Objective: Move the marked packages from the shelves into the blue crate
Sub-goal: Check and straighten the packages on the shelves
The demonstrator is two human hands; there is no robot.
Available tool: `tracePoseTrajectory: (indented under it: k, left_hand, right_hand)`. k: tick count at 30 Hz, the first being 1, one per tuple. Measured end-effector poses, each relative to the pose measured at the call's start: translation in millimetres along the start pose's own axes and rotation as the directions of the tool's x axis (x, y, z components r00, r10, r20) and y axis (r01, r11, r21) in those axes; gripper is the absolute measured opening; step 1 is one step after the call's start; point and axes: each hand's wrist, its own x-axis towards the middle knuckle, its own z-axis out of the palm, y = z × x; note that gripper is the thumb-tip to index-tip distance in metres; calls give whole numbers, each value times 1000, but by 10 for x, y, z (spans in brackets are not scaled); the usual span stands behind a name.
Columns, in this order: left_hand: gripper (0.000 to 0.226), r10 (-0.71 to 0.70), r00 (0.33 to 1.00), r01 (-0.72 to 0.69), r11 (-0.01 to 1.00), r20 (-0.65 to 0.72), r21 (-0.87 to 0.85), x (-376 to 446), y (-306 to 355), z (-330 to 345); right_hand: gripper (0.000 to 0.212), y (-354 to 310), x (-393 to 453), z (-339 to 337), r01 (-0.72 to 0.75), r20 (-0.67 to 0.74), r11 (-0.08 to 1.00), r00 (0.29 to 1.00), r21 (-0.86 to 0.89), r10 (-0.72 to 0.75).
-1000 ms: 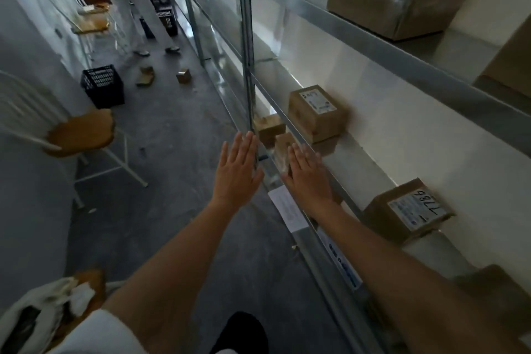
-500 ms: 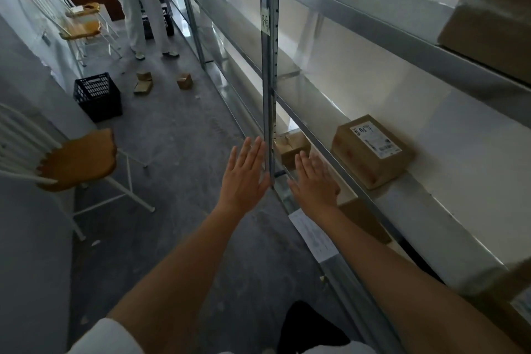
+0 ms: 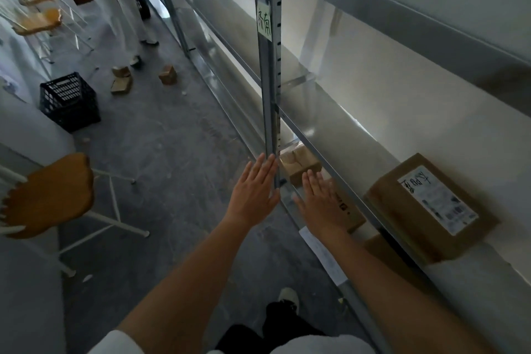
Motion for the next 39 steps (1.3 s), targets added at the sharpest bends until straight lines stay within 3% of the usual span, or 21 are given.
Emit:
tracePoseTrajectory:
  k: [9, 16, 21, 23, 28, 32, 34, 39]
  left_hand:
    - [66, 7, 993, 2, 997, 115, -82, 686, -459, 455]
    - [68, 269, 936, -255, 963, 225, -91, 1237, -1013, 954]
    - [66, 450, 860, -393, 885, 239, -252, 1773, -1369, 1416]
    - [63, 455, 859, -351, 858, 236, -375, 2015, -1459, 1629]
    - [59, 485, 852, -303, 763, 196, -571, 2485, -1463, 2301]
    - [44, 399, 912, -197, 622, 91, -758, 2682, -1191, 2834]
    - [43, 341, 932, -100, 569, 124, -816, 2797, -1058, 3076]
    - [62, 171, 918, 137, 710, 358, -690, 3053, -1018, 3563]
  right_hand:
    - [68, -179, 698, 286, -168, 69, 978, 985, 124, 161]
    - [66, -539, 1224, 661, -360, 79, 911, 933, 201, 351]
    - [66, -644, 1510, 1241, -548, 72, 793, 832, 267, 551]
    - [65, -698, 1615, 1519, -630, 110, 683, 760, 370, 641]
    - [67, -643, 1939, 2172, -674, 135, 473, 642, 567, 754]
    - [69, -369, 2302, 2570, -651, 149, 283, 525, 704, 838]
    - [70, -228, 2493, 2701, -610, 182, 185, 489, 770, 853]
    - [68, 143, 2808, 2916, -520, 254, 53, 501, 852, 827]
